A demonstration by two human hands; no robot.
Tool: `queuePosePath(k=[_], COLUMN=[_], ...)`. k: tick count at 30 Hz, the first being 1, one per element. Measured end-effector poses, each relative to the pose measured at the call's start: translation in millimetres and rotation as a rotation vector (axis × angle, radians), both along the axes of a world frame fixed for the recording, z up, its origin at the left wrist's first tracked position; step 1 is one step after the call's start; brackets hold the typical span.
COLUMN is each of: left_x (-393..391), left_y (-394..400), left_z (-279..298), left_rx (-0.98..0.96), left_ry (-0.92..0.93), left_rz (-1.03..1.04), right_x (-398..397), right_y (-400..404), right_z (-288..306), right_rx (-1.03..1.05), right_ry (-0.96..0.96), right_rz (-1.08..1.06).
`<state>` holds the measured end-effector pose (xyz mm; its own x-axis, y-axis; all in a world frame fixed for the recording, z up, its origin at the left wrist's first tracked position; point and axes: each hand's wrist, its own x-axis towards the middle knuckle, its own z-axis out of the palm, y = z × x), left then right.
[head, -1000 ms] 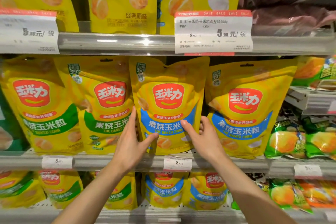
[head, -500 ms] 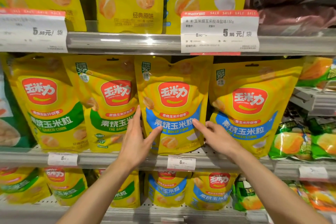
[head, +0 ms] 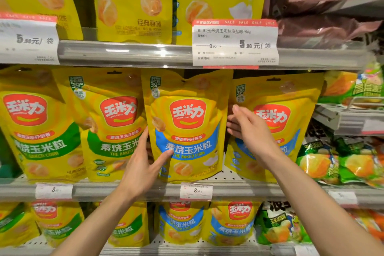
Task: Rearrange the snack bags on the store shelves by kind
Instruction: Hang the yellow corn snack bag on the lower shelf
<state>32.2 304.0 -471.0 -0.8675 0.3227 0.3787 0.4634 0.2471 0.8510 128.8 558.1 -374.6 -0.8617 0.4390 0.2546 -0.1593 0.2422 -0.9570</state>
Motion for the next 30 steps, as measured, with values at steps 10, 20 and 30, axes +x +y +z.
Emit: queuePosePath(k=[10, 20, 30], left_x=[-2.2, 15.0, 69.3], left_y=[1.3, 6.0, -18.6], left_z=[8.0, 7.7, 10.9], left_rx=[0.033, -0.006, -0.133], left_ry=[-0.103, -0.020, 0.152], left_rz=[-0.046, 0.109, 0.200], right_x=[-17.0, -13.0, 46.3], right_y=[3.5, -23.4, -46.6], right_z=[28.8, 22.1, -33.7], right_rx=[-0.076, 0.227, 0.456], right_ry=[-0.014, -0.065, -0.086], right_rz=[-0.022, -0.220, -0.233])
